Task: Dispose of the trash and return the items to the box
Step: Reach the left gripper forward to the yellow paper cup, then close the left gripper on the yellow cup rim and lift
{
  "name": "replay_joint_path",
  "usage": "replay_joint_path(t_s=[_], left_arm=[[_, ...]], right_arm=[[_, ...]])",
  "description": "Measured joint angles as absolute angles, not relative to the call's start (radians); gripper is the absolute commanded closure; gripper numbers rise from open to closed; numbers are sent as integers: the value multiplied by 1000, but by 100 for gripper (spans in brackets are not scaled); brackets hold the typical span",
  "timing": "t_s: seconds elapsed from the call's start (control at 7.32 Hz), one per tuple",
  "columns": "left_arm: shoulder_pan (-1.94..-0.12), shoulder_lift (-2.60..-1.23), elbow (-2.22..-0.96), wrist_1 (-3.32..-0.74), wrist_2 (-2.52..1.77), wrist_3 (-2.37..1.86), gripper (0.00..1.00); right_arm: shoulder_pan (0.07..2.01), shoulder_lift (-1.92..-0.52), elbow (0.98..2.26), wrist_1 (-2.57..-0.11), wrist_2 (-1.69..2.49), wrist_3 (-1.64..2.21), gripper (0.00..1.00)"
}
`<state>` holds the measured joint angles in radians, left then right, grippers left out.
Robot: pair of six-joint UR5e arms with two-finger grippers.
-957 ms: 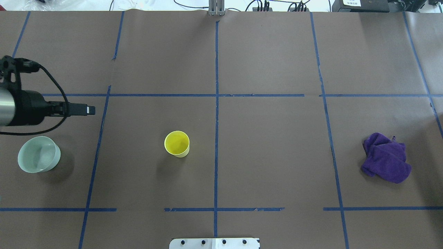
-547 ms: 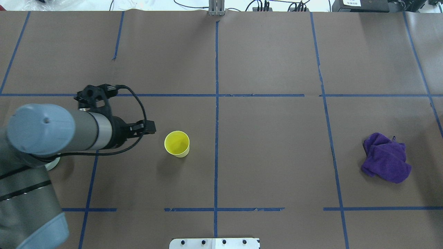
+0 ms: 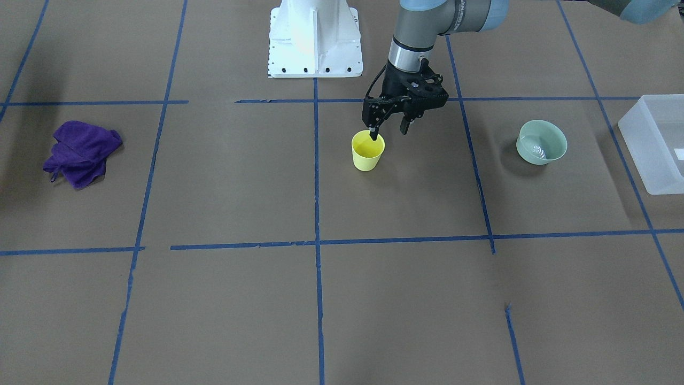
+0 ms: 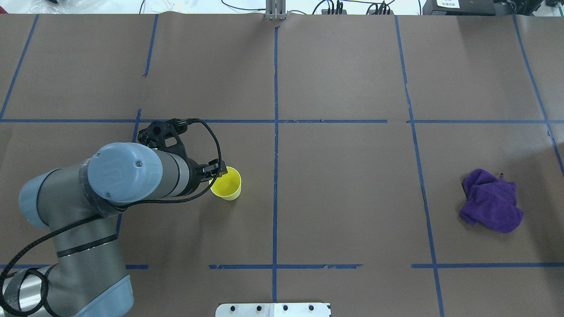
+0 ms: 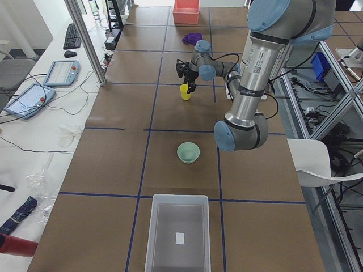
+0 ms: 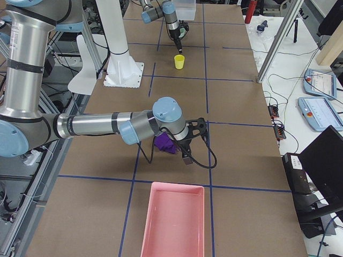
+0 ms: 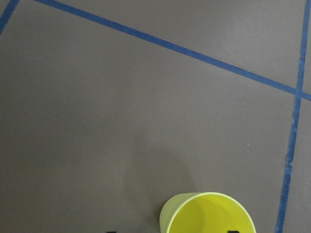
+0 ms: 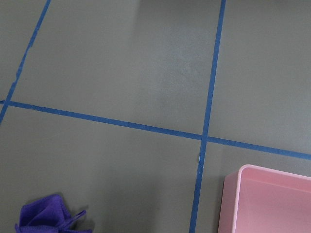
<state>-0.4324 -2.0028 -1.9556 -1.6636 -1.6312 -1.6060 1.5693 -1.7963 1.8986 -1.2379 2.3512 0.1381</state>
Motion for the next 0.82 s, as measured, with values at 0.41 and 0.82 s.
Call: replay_joint_path(t_s=[0.41,0.82], left_arm=[[-409,-2017,-1896,-1682,-1608,-1613,100],[-413,-2012,-1946,-1679,-1606,-1573,100]], right_arm=[[1569,-1796,1898,-1238,2350,138,0],[1569,-1796,1898,-1238,2349,137,0]])
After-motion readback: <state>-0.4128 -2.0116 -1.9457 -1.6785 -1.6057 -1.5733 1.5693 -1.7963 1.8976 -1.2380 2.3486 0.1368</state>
